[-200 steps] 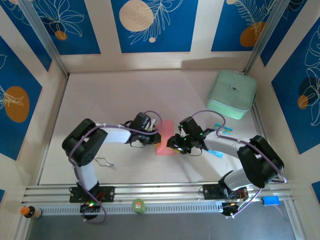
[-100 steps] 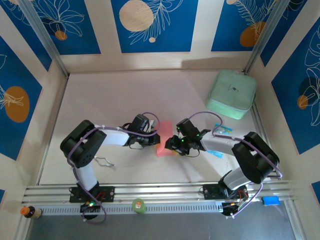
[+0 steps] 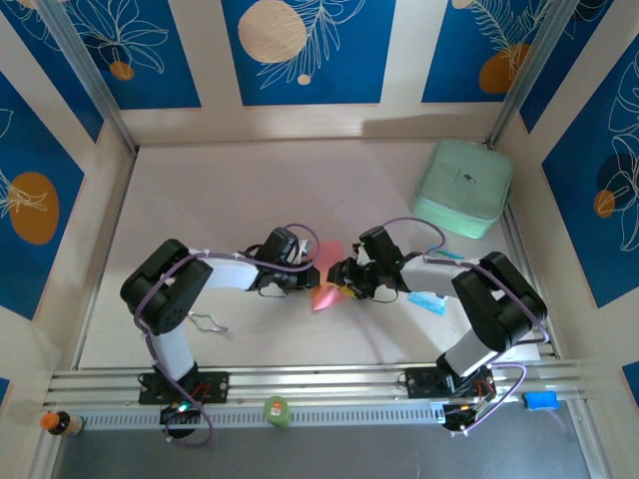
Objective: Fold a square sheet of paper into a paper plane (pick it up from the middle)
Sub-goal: Turn over the paper at the center of the table.
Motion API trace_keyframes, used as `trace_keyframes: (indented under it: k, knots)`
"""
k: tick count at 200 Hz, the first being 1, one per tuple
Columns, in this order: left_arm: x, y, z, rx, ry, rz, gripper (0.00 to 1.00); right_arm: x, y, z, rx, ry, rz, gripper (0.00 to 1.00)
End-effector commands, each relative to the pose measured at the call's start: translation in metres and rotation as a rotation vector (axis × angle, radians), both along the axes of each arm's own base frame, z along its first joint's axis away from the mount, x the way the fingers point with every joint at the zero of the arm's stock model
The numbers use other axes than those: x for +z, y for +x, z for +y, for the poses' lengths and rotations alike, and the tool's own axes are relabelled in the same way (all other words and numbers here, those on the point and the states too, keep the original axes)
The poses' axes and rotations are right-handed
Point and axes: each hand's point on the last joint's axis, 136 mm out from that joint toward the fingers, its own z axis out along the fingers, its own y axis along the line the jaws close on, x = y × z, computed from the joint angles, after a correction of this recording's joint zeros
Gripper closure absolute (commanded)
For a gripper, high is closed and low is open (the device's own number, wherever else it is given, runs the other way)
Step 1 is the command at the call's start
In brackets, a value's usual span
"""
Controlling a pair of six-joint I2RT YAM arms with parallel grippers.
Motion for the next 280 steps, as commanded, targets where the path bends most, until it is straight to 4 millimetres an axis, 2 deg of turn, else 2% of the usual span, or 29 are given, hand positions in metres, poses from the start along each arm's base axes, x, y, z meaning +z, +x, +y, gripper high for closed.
trace_keyframes:
  k: [1, 49, 99, 142, 187, 230, 280]
  knots:
    - [-0.033, -0.020, 0.019, -0.011, 0.124, 0.095, 0.98, 0.013, 0.012, 0.006, 0.040, 0.048, -0.044, 0.49]
    - [-0.030, -0.018, 0.018, -0.008, 0.126, 0.092, 0.99, 0.018, 0.031, 0.005, 0.071, 0.136, -0.047, 0.54]
    - [-0.026, -0.016, 0.017, -0.004, 0.113, 0.077, 0.98, 0.009, 0.034, -0.003, 0.035, 0.143, -0.020, 0.56]
    - [-0.021, -0.014, 0.013, -0.013, 0.097, 0.065, 0.98, 0.001, 0.032, -0.007, 0.024, 0.145, -0.005, 0.69]
    - [-0.015, -0.013, 0.012, -0.009, 0.082, 0.048, 0.93, -0.005, 0.030, -0.010, 0.029, 0.138, -0.002, 0.81]
    - [0.005, -0.005, 0.013, -0.004, 0.066, -0.045, 0.86, 0.005, 0.031, -0.009, 0.049, 0.153, -0.040, 0.97]
    - [0.044, 0.004, 0.025, 0.009, 0.073, -0.217, 0.79, 0.024, 0.031, -0.009, 0.072, 0.096, -0.139, 0.99]
